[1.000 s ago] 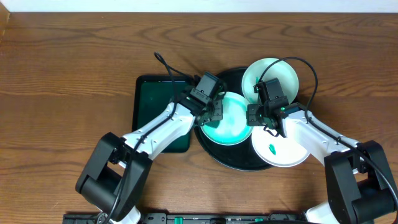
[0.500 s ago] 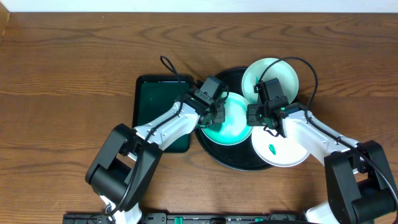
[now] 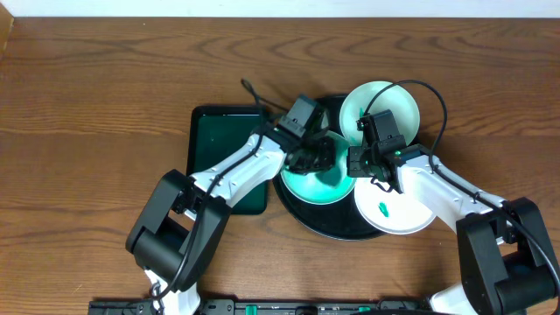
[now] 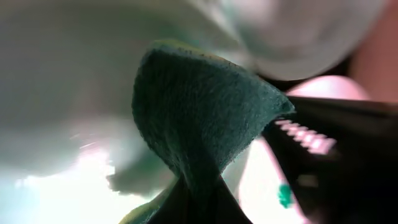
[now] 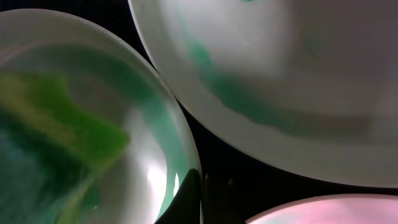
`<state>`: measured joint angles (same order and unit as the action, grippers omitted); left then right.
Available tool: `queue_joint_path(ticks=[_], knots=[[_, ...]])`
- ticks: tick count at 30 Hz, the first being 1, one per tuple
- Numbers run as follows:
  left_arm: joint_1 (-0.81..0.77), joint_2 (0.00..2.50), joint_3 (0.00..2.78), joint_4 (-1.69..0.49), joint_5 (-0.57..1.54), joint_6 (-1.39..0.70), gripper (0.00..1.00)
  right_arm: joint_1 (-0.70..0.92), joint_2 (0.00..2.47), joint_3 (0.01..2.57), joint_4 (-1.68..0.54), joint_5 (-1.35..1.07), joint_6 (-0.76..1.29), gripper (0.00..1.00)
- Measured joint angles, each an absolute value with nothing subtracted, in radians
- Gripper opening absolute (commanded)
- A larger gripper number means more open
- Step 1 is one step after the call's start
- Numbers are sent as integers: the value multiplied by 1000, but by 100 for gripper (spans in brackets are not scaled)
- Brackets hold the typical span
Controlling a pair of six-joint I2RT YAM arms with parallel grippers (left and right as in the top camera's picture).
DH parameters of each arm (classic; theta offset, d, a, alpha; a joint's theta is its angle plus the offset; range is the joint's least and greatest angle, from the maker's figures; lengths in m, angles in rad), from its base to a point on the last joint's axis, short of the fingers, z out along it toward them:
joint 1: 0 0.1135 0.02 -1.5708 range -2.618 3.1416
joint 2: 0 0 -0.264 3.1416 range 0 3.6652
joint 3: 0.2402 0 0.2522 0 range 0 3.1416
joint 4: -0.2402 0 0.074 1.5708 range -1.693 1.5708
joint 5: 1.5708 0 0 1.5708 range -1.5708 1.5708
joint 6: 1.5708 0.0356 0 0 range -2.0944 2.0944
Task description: Clean dirty plates on tray and stack at the side
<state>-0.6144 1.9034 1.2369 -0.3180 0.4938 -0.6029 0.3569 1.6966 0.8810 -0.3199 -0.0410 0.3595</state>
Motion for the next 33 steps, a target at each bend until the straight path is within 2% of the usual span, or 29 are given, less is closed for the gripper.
queue_joint_path(ticks=[4, 9, 15, 24, 33], knots=[[-616, 1890, 1258, -355, 442, -603, 8, 357, 1697, 881, -320, -41, 360, 1], [-616, 1887, 1258, -487, 252, -601, 7, 357, 1697, 881, -319, -41, 360, 1], [-616, 1887, 1258, -524, 84, -595, 7, 357, 1697, 881, -319, -41, 360, 1], [-642, 1902, 1258, -522, 34, -595, 7, 357, 1697, 881, -318, -41, 360, 1], [-654, 1943, 1259, -500, 80, -595, 7, 357, 1697, 881, -317, -41, 360, 1]])
